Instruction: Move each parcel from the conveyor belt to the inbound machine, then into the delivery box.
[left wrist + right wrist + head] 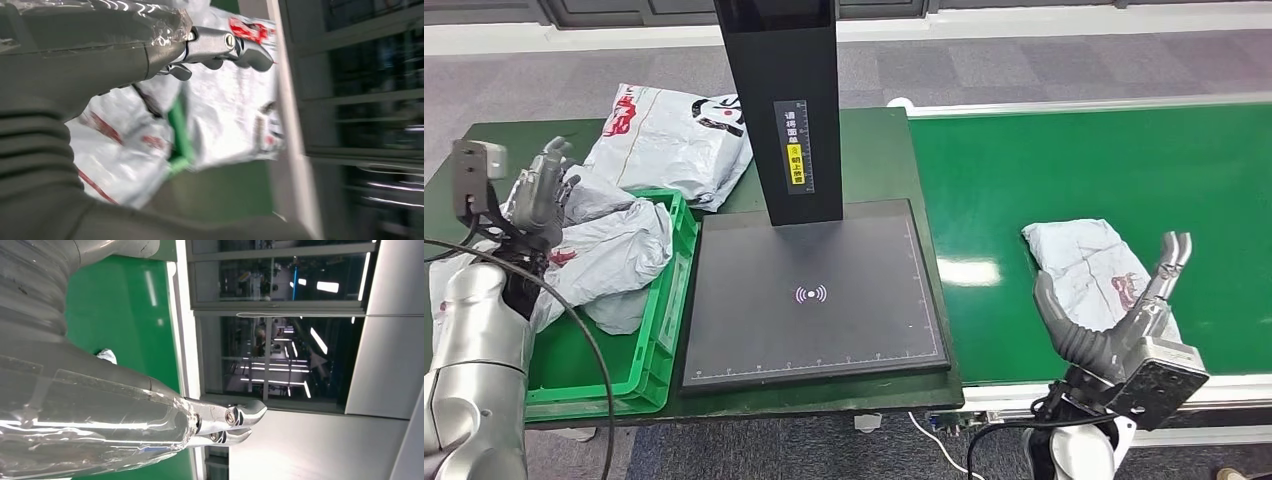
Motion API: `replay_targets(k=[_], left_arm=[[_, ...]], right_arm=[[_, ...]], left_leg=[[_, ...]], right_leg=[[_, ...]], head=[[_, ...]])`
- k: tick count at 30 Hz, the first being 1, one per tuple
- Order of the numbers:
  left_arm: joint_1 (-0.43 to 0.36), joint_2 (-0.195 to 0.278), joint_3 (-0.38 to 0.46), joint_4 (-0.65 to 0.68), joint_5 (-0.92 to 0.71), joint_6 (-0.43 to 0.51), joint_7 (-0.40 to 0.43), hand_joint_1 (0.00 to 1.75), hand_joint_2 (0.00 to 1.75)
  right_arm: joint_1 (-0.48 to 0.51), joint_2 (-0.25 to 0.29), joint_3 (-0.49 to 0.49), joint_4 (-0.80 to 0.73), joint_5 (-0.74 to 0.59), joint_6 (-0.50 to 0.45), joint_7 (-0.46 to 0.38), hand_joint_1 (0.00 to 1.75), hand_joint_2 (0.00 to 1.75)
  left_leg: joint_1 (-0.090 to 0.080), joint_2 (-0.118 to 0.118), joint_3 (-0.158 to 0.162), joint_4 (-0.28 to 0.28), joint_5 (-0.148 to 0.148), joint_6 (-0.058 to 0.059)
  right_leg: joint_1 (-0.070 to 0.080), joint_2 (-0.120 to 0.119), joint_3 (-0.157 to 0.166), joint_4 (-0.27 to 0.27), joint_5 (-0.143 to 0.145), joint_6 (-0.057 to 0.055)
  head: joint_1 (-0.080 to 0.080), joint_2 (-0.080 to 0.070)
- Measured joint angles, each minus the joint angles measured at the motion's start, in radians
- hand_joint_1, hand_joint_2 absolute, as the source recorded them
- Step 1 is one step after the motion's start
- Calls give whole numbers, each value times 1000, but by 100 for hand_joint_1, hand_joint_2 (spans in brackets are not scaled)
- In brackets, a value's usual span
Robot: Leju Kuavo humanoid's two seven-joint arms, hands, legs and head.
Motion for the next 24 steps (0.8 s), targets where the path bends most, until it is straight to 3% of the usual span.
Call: replay_targets(k=[8,24], left_arm=[[41,0,0,-136,94,-10,40,0,0],[56,0,0,-181,97,-10,40,0,0]], right_arm=[[8,-12,0,0,0,-4,3,0,175],[10,-15,0,0,0,-4,2,0,175]], left_leg=[[0,-1,-1,0,0,0],[0,-1,-1,0,0,0]], right_leg=[[0,0,0,0,0,0],[0,0,0,0,0,0]], head=[[0,0],[0,0]])
